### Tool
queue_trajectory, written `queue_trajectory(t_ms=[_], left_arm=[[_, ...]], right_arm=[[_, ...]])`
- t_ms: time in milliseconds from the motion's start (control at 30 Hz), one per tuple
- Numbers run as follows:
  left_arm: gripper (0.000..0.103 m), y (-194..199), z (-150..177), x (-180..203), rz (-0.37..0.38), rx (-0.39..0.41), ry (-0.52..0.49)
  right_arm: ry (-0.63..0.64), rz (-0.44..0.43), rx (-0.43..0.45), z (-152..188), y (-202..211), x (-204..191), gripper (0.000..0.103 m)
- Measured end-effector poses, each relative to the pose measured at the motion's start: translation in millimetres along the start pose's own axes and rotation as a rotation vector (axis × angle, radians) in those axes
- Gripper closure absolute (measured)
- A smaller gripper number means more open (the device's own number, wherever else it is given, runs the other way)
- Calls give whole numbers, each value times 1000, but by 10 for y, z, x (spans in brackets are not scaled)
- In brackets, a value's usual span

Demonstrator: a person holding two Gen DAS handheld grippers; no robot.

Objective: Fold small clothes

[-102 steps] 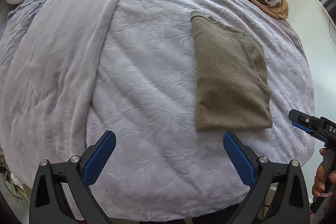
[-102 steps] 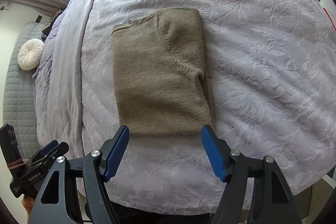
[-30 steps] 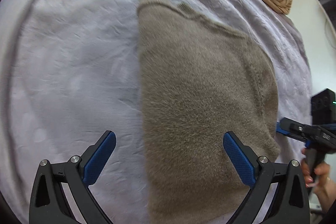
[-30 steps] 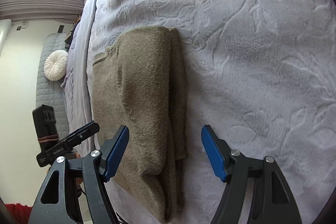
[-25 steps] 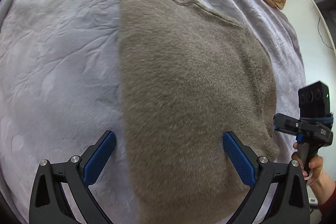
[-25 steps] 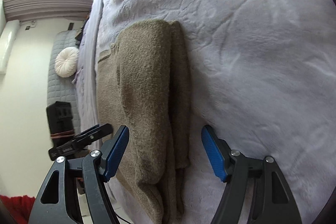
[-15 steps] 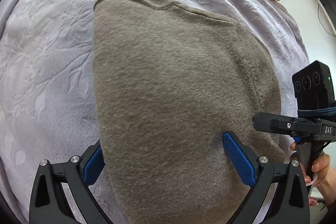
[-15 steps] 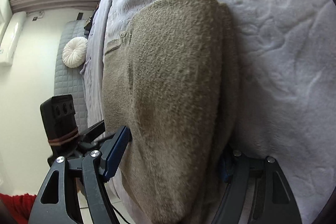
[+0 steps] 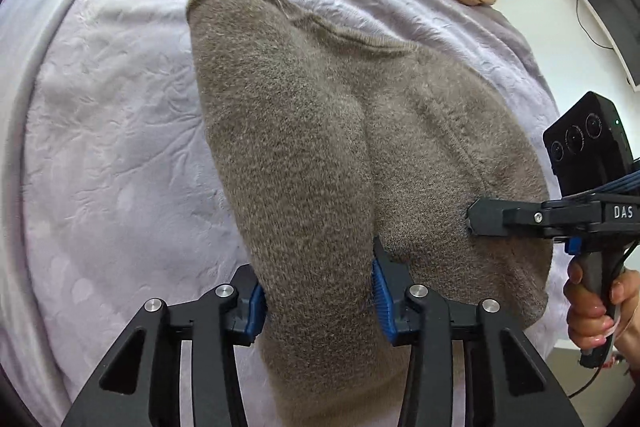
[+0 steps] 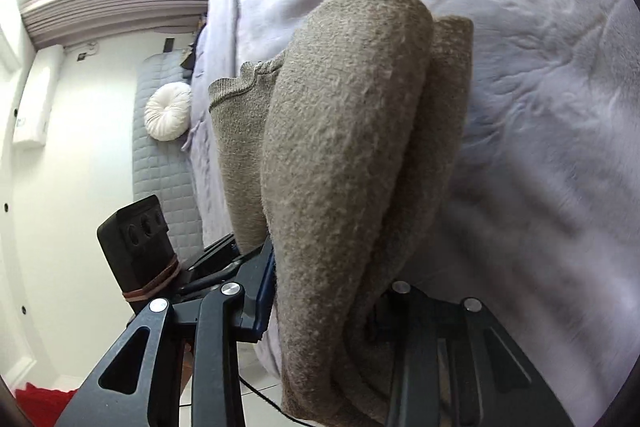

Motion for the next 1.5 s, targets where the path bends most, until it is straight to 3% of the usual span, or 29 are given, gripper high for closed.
queue_trajectory(t_ms=[133, 433, 667, 833, 933, 1067, 1200, 1233, 1300, 1333, 1367, 1500], left_arm=[[58, 177, 72, 3, 12, 16, 5], [58, 177, 128, -4, -11, 6, 9], [58, 146, 633, -251, -45, -38, 50], [58, -171, 878, -442, -64, -62, 92], [55, -397, 919, -597, -98, -70, 146], [36, -303, 943, -747, -103, -24, 199], [35, -105, 994, -884, -175, 27, 234], [35, -43, 1014, -916, -212, 41, 244], [35, 81, 1032, -953, -277, 69, 258], [35, 135, 1032, -968, -263, 80, 260], [35, 199, 1021, -973, -225, 94, 265], [35, 290, 933, -815, -88, 122, 179]], right_arm=[[29, -10, -3, 124, 8, -267, 65], [23, -58, -35, 510, -325, -720, 65], [-7, -75, -78, 805, -818, -808, 65], [-5, -25, -117, 818, -1215, -734, 65], [-20, 71, -132, 713, -1410, -574, 62], [-5, 301, -71, 569, -1285, -491, 47], [21, 579, -12, 635, -986, -554, 46], [12, 602, 5, 658, -909, -552, 46], [1, 639, 55, 750, -698, -545, 58], [7, 638, 73, 828, -551, -493, 77], [13, 620, 81, 890, -500, -518, 89], [81, 542, 65, 1155, -435, -689, 92]])
Point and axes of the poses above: each gripper's, at about its wrist camera, not at the fingertips, and y roughly against the way its jaws point, x to its right, z to its underside, the point moved 1 cm from there along -y, roughly the way its jaws point, and after that the axes turned 11 degrees about -x, right-handed, at the moved point
